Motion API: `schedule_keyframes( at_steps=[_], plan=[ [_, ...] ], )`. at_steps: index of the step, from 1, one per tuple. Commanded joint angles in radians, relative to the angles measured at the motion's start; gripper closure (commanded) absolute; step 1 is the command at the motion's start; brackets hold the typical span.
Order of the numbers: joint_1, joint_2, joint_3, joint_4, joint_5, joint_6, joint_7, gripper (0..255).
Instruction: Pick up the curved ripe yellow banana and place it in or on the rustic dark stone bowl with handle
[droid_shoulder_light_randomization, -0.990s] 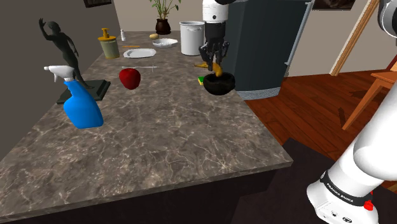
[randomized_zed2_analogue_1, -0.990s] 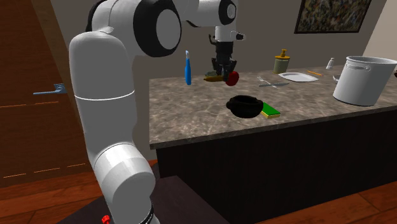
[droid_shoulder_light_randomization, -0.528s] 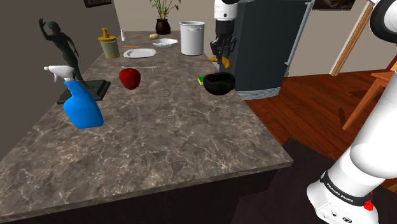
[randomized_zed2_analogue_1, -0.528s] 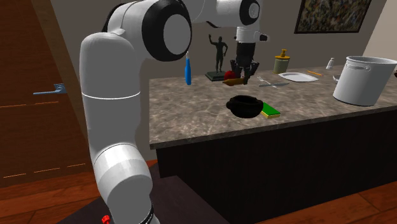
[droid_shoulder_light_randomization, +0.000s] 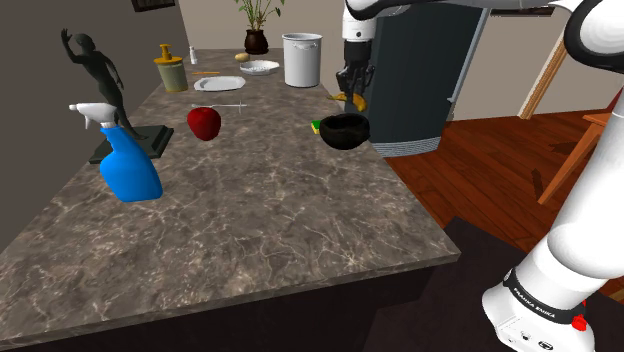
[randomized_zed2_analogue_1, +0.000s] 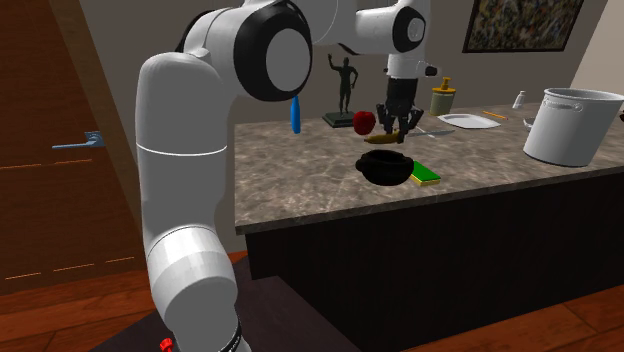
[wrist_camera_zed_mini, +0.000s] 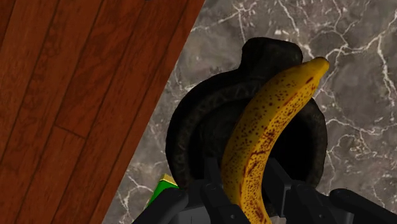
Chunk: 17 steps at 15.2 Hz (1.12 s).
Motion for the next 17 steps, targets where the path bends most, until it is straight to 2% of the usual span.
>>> schedule_keyframes(
  at_steps=[1,8,16,17],
  plan=[
    [-0.001,-0.002,-0.001,-0.031,0.000,0.029,0.000,255],
    [-0.004,-0.003,-0.002,-0.124,0.000,0.121,0.003,255],
    [-0.004,-0.003,-0.002,-0.124,0.000,0.121,0.003,255],
    [-0.004,-0.003,-0.002,-0.124,0.000,0.121,0.003,0]
  ],
)
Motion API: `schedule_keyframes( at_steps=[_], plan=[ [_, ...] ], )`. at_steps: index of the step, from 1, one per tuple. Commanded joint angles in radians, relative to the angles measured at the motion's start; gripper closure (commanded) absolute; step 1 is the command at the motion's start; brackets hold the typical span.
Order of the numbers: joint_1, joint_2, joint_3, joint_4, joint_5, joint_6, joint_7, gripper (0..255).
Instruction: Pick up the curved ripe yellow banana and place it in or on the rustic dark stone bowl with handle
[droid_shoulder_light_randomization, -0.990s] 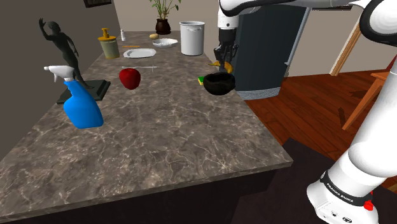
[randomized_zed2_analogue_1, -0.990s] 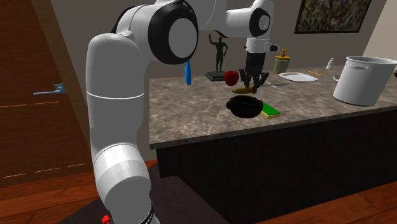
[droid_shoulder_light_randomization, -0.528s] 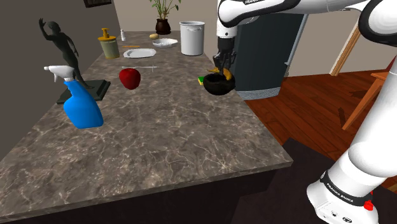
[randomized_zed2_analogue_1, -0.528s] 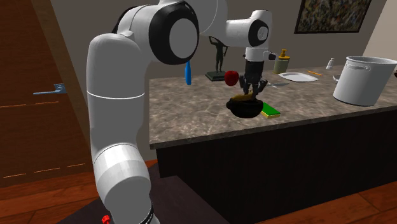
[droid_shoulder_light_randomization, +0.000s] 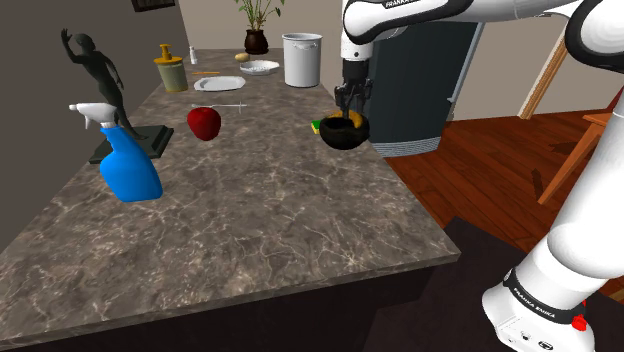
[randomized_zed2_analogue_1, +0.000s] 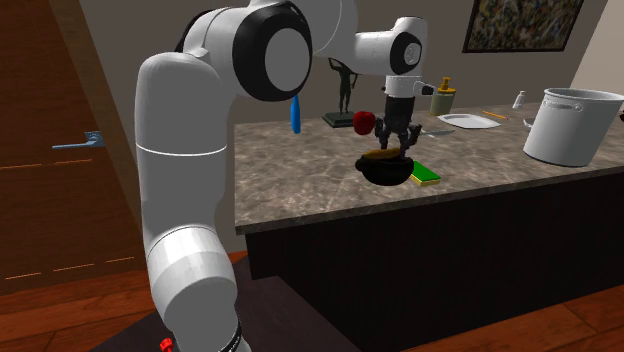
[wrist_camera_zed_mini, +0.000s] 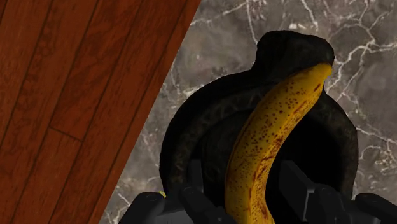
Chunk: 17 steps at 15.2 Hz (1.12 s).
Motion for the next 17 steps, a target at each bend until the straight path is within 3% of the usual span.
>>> schedule_keyframes(
  at_steps=[1,5,9,17],
  plan=[
    [0.000,0.000,0.000,0.000,0.000,0.000,0.000,0],
    [0.000,0.000,0.000,0.000,0.000,0.000,0.000,0],
    [0.006,0.013,0.003,0.145,-0.001,-0.132,-0.001,0],
    [0.006,0.013,0.003,0.145,-0.001,-0.132,-0.001,0]
  ],
)
